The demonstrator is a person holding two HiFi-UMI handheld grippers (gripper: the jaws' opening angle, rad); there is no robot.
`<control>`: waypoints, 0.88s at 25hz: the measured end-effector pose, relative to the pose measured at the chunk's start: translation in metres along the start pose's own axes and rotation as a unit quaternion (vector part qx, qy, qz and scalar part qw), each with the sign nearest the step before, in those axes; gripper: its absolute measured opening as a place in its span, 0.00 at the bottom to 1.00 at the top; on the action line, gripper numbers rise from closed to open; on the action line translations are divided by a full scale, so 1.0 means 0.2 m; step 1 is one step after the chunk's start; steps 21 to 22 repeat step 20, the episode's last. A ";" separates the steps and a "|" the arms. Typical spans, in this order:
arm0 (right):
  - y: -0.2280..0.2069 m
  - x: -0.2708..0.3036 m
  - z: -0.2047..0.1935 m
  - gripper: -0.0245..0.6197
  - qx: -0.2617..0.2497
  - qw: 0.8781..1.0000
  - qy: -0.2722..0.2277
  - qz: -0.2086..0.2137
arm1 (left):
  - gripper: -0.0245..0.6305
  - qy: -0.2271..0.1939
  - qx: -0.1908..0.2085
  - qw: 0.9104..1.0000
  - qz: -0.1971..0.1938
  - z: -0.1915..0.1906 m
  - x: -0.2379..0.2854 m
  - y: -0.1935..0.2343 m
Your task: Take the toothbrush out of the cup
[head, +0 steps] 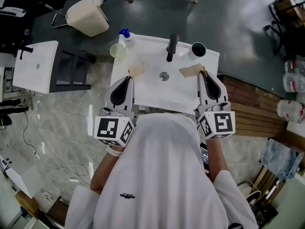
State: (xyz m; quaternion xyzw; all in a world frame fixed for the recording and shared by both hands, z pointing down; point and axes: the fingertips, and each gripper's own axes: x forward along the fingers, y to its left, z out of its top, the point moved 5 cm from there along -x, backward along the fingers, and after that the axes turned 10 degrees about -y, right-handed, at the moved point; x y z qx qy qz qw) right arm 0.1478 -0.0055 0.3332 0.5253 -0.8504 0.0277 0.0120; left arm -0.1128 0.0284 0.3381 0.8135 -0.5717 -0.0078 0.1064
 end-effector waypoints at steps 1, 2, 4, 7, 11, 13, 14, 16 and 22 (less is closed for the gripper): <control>0.00 0.00 0.00 0.07 0.000 1.000 0.001 0.000 | 0.05 0.000 -0.001 1.000 0.000 0.00 0.00 0.00; -0.01 0.00 0.00 0.07 0.000 1.000 0.001 0.000 | 0.05 0.001 -0.002 1.000 0.000 0.00 0.00 -0.01; -0.01 0.00 0.00 0.07 0.001 1.000 0.000 0.000 | 0.05 0.001 -0.003 1.000 0.000 0.00 0.01 -0.01; -0.02 0.01 0.00 0.07 0.003 1.000 0.001 0.000 | 0.05 0.002 -0.003 1.000 -0.002 0.00 0.02 -0.02; -0.02 0.02 0.00 0.07 0.007 1.000 0.006 0.003 | 0.05 0.003 -0.004 1.000 -0.002 0.01 0.03 -0.02; -0.03 0.02 -0.01 0.07 0.010 1.000 0.005 0.002 | 0.05 0.004 -0.005 1.000 -0.002 0.00 0.04 -0.02; -0.03 0.02 -0.01 0.07 0.010 1.000 0.005 0.001 | 0.05 0.005 -0.005 1.000 -0.002 0.00 0.04 -0.02; -0.04 0.02 -0.02 0.07 0.010 1.000 0.006 0.000 | 0.05 0.005 -0.005 1.000 -0.002 0.00 0.04 -0.02; -0.04 0.02 -0.02 0.07 0.007 1.000 0.007 0.003 | 0.05 0.004 -0.004 1.000 0.000 0.01 0.04 -0.02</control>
